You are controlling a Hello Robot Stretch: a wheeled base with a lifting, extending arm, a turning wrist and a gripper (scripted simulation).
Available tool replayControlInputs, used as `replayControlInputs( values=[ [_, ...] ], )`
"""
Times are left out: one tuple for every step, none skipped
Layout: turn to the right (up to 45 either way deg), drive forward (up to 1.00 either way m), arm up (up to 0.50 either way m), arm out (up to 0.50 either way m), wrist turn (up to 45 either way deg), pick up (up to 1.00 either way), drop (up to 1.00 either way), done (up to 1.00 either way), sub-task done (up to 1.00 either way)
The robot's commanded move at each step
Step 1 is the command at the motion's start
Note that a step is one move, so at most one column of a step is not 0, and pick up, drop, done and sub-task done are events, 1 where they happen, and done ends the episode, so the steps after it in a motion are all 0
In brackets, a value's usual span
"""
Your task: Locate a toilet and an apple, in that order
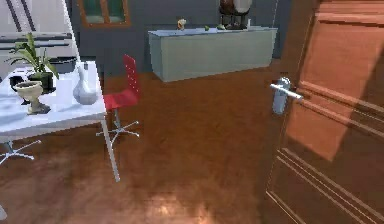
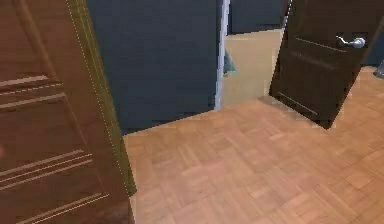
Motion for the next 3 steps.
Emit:
replayControlInputs(
  values=[
    [0.0,1.00,0.00,0.00,0.0,0.00,0.00,0.00,0.00],
    [3.0,0.00,0.00,0.00,0.0,0.00,0.00,0.00,0.00],
    [0.0,0.30,0.00,0.00,0.0,0.00,0.00,0.00,0.00]
  ],
)
